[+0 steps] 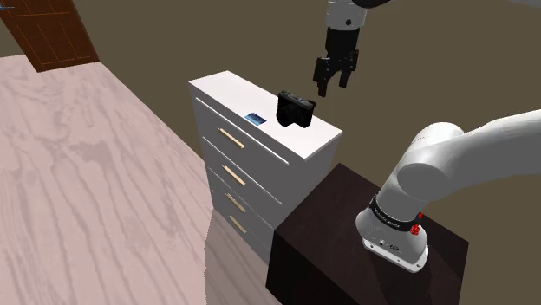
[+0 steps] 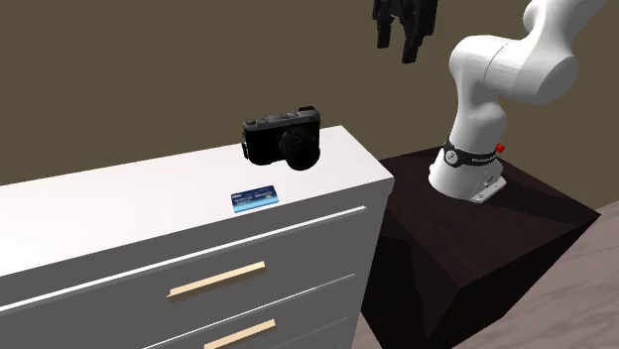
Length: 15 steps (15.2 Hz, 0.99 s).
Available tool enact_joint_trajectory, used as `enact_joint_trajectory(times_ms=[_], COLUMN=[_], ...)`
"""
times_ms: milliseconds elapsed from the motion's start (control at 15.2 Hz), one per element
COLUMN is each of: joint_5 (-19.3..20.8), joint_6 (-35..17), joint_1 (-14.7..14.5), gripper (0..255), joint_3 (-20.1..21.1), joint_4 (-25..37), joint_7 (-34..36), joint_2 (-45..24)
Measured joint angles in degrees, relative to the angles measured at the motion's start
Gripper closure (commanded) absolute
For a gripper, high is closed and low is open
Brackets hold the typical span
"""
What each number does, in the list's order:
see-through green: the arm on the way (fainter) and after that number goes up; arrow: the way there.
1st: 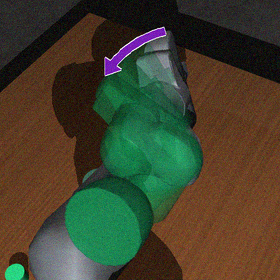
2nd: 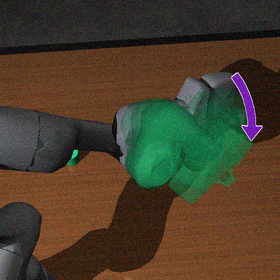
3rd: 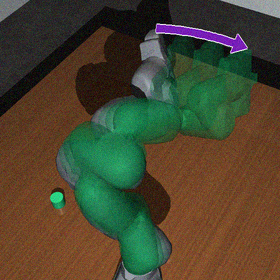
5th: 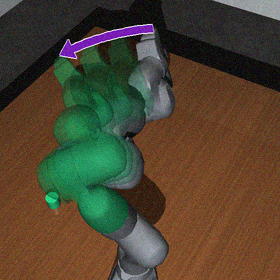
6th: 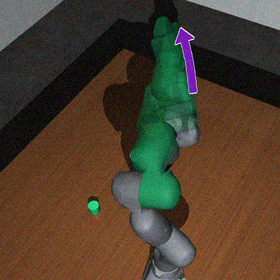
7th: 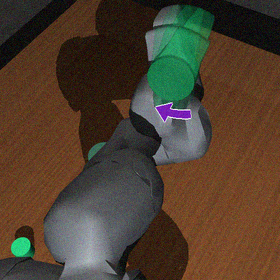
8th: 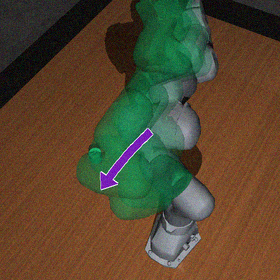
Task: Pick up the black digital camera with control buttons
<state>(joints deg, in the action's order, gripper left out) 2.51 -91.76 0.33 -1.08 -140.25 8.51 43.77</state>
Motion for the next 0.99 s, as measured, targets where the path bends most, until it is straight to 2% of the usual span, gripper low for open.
enact_joint_trajectory(times_ms=[198, 396, 990], joint_5=[0.42, 1.14, 1.07], joint_6=[-2.09, -6.44, -17.11], joint_1=[0.25, 0.71, 1.56], gripper=[0, 0, 0], joint_3=[-0.76, -2.44, -7.0], joint_4=[0.02, 1.2, 10.39], joint_7=[-0.75, -2.44, -8.04], joint_2=[-2.17, -7.75, -27.8])
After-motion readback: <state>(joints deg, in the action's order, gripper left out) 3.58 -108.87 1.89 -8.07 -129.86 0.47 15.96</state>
